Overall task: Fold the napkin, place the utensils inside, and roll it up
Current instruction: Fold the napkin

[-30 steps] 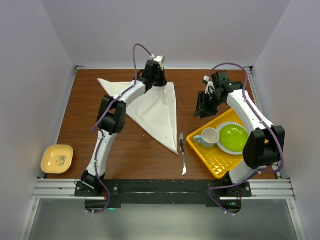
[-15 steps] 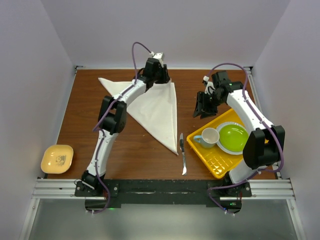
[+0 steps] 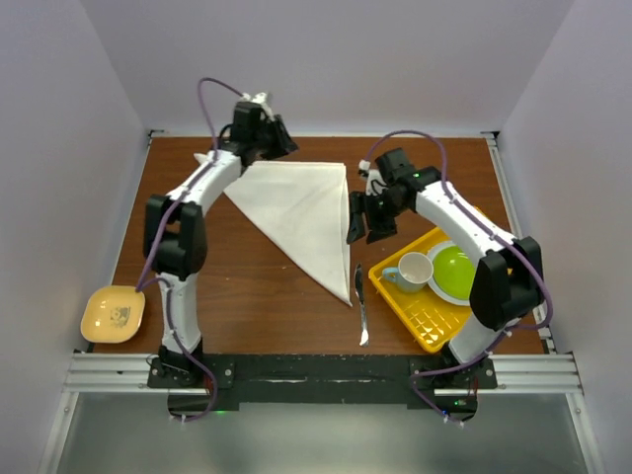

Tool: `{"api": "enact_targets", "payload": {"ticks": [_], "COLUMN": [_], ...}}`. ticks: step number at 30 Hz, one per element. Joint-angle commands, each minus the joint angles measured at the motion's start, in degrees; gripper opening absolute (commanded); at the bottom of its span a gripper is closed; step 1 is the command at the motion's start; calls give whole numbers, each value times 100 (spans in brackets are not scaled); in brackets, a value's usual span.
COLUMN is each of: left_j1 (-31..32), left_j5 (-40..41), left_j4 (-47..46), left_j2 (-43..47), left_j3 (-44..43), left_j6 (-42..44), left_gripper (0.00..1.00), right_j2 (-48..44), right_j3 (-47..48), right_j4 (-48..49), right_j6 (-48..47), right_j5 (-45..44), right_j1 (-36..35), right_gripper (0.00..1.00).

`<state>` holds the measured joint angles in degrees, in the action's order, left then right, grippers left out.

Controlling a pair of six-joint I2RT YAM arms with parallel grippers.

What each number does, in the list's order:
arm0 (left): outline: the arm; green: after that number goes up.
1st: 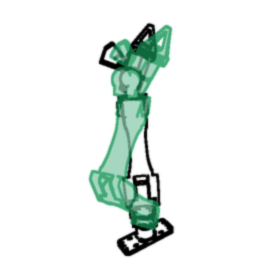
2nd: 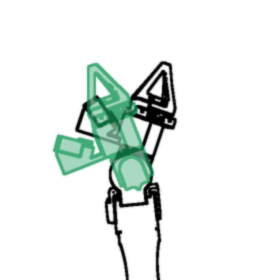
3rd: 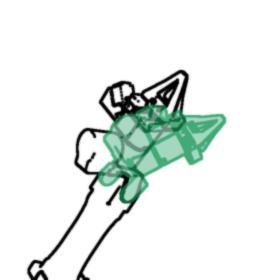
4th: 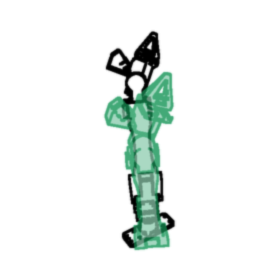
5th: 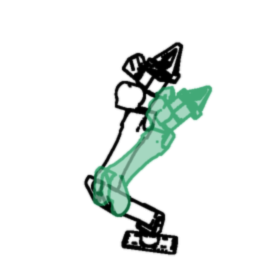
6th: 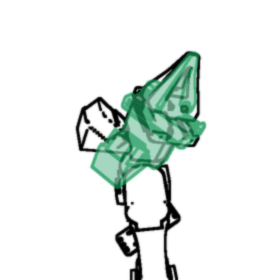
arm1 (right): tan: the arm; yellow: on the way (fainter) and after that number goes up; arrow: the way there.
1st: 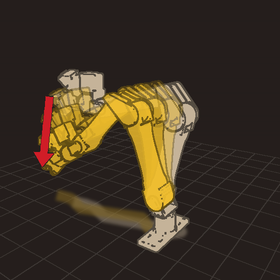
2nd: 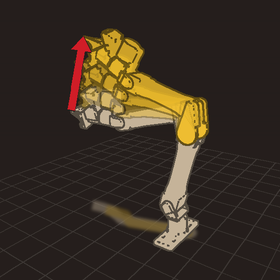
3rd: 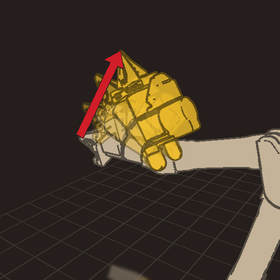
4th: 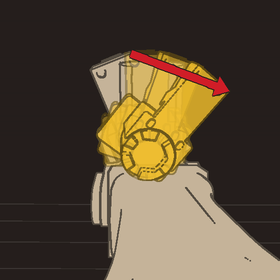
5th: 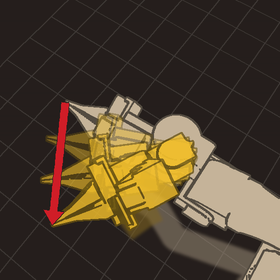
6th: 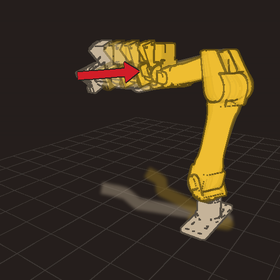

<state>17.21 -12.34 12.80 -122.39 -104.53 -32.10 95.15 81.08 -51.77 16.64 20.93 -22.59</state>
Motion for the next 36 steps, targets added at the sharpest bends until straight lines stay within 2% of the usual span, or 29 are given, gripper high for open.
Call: {"api": "enact_targets", "payload": {"ticks": [1,5,6,9,12,18,22,31,35,36], "left_j1": [-815,-1237,-1299,-1519,-1659,-1994,-2108,-2327,-2336,-2336], "left_j5": [-988,-1560,-1639,-1807,-1808,-1501,-790,-131,398,486], "left_j4": [-216,-515,-663,-717,-866,-578,-6,398,793,873], "left_j2": [751,586,506,137,-92,-557,-725,-681,-304,-207], "left_j3": [792,1259,1347,1278,1242,1006,812,741,732,715], "left_j6": [-262,-244,-253,-367,-333,-306,-139,186,537,573], "left_gripper": [28,16,8,4,3,2,0,0,0,3], "right_j2": [301,776,933,1110,1067,1102,1128,944,856,786], "right_j3": [-13,-13,-48,-285,-645,-1129,-1445,-1648,-1359,-966], "right_j4": [483,580,615,712,966,1107,1204,1090,652,511], "right_j6": [392,480,489,559,647,726,849,709,507,472], "right_j5": [193,254,245,87,175,87,-18,-177,-176,-246], "right_j1": [-412,-650,-737,-861,-966,-1256,-1327,-1397,-1397,-1380], "right_gripper": [62,58,57,55,54,54,47,33,35,46]}}
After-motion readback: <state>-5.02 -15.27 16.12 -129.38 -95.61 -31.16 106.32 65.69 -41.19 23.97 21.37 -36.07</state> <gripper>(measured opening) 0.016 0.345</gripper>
